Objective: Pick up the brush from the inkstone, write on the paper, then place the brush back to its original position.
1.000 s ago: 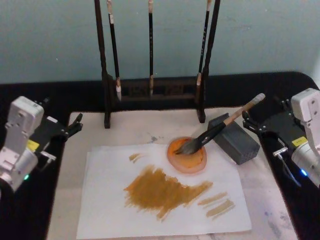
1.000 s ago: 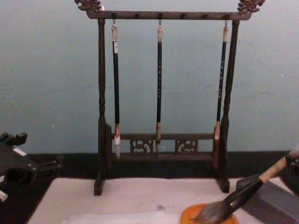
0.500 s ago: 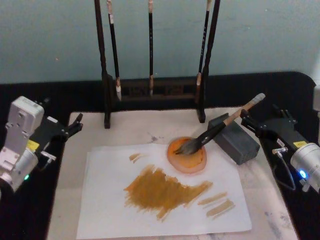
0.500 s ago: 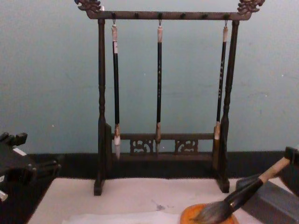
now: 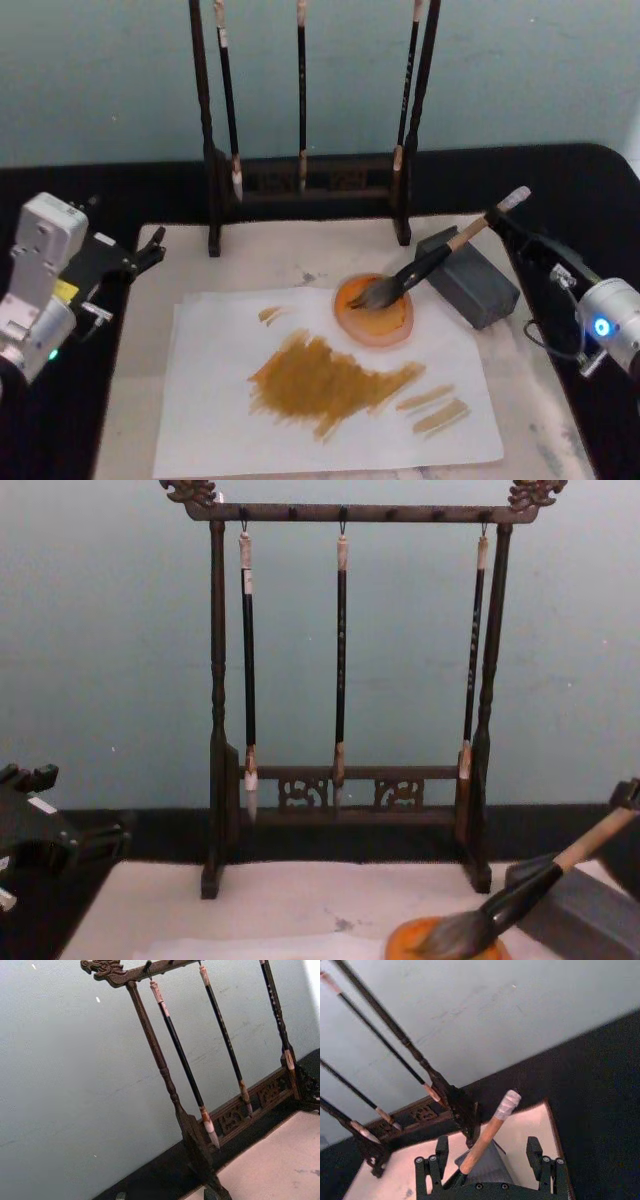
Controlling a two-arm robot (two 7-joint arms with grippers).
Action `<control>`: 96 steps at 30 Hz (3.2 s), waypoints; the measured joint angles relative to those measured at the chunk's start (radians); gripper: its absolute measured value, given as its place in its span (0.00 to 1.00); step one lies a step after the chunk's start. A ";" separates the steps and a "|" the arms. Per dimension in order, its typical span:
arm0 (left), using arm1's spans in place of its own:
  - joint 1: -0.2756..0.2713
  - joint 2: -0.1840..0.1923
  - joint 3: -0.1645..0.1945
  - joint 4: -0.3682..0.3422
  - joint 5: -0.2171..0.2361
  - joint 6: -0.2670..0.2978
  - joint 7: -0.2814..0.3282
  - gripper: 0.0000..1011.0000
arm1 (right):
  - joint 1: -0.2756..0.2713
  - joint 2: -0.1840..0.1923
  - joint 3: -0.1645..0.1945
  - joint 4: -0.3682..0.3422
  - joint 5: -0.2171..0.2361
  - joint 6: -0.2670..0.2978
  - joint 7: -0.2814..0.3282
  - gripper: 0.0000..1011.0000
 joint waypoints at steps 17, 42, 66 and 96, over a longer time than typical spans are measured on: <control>0.000 0.000 0.000 0.000 0.000 0.000 0.000 1.00 | 0.082 -0.065 0.026 0.109 0.184 0.057 -0.036 0.99; 0.000 0.000 0.000 0.000 0.000 0.000 0.000 1.00 | 0.136 -0.082 -0.024 0.173 0.260 0.029 -0.065 0.99; 0.000 0.000 0.000 0.000 0.000 0.000 0.000 1.00 | 0.147 -0.069 -0.044 0.199 0.278 -0.006 -0.084 0.99; 0.000 0.000 0.000 0.000 0.000 0.000 0.000 1.00 | 0.145 -0.071 -0.041 0.197 0.277 -0.001 -0.083 0.26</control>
